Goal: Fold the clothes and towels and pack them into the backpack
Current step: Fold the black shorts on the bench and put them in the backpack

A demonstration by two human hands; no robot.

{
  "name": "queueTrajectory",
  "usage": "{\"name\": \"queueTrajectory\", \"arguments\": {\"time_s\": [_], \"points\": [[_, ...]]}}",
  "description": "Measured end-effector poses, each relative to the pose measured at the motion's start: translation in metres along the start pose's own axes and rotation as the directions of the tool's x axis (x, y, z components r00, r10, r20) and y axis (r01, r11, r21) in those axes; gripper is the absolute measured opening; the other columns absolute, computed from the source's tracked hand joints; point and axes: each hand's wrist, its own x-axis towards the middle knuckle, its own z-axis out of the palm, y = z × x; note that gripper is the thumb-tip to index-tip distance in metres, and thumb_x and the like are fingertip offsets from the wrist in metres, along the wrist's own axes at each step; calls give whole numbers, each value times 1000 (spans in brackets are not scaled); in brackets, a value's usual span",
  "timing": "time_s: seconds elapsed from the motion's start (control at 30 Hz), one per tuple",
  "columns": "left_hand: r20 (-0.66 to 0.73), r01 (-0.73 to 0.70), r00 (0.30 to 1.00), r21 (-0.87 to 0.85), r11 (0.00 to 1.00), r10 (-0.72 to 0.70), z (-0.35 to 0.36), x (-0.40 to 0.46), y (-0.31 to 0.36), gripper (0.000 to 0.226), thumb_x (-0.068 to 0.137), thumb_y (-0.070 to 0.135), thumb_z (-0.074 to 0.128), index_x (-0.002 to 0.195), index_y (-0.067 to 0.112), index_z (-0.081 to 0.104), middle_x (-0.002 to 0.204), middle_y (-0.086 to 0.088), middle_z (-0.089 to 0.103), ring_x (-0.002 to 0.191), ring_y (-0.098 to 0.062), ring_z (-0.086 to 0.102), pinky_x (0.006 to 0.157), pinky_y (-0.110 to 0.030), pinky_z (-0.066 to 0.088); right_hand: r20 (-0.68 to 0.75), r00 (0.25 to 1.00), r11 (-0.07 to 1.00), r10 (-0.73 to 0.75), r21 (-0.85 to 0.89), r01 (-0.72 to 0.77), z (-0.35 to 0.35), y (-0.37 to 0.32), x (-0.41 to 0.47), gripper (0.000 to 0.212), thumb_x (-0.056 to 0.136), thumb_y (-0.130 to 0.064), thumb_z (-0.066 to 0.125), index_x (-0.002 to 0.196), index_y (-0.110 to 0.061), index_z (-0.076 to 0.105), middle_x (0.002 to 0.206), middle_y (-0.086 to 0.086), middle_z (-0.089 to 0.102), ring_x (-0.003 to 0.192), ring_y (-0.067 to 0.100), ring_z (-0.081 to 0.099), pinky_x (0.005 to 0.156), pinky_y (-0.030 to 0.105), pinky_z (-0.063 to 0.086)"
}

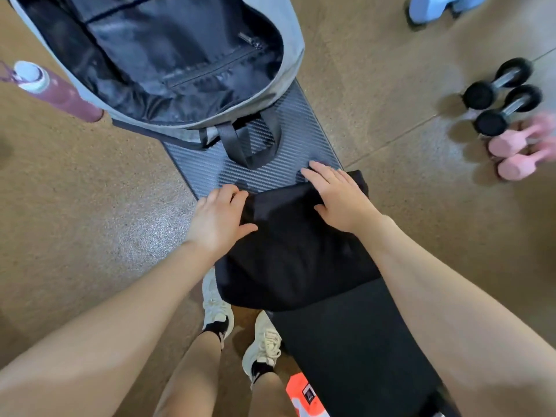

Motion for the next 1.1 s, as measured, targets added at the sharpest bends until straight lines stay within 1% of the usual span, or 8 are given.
{"name": "queueTrajectory", "arguments": {"time_s": [0.17,0.27,0.47,0.7,0.8,0.97,1.03,1.1], "points": [[225,87,971,-2,996,-84,-5,4,-2,52,83,47,61,119,12,48,113,-10,57,107,-28,53,85,-37,44,199,979,986,31,-165,2,-14,2,2,79,82,-23,65,146,-18,20,140,8,39,128,30,36,104,41,30],[313,12,950,-76,997,13,-6,-2,-2,43,87,46,55,115,14,57,110,-5,52,106,-24,52,83,-34,43,242,969,956,49,-294,25,-9,3,-17,55,86,-19,57,136,-16,34,133,5,48,125,28,41,100,37,32],[-108,-125,990,-324,938,94,-54,-20,0,21,83,30,65,98,14,64,93,0,58,89,-21,56,75,-38,47,-48,984,979,170,126,-163,-47,17,-45,24,83,-16,62,105,-9,58,108,12,53,103,34,53,75,41,46],[-356,-460,849,-134,878,391,-92,-49,28,21,66,17,64,79,19,47,74,-1,51,68,-26,52,56,-31,42,-324,939,979,113,197,-50,-85,11,-95,20,73,-13,50,92,-14,56,95,7,57,87,30,57,61,34,48],[-274,-506,832,-16,863,483,-57,-65,31,31,57,14,75,75,16,50,70,-5,52,63,-24,50,55,-27,38,-347,936,994,65,109,-28,-54,9,-128,17,66,-13,50,82,-12,56,83,8,56,69,32,58,47,27,38],[379,-425,867,227,876,323,11,-96,48,29,86,35,57,108,16,54,107,-3,57,103,-24,54,80,-32,41,240,970,999,46,-7,-46,28,5,-168,36,86,-15,55,121,-18,51,115,5,51,104,29,54,78,36,43],[387,-327,893,208,922,230,27,-107,57,32,91,44,44,105,17,54,103,-2,59,102,-23,56,76,-31,39,304,947,990,103,66,-128,45,3,-179,36,92,-36,50,125,-23,51,116,0,54,107,22,54,84,33,45],[182,-343,931,143,928,316,41,-113,66,32,88,40,41,91,14,61,87,-4,63,84,-26,63,64,-30,45,79,961,923,265,267,-277,53,3,-187,32,90,-47,51,101,-19,62,96,-3,57,90,18,58,70,29,45]]}}
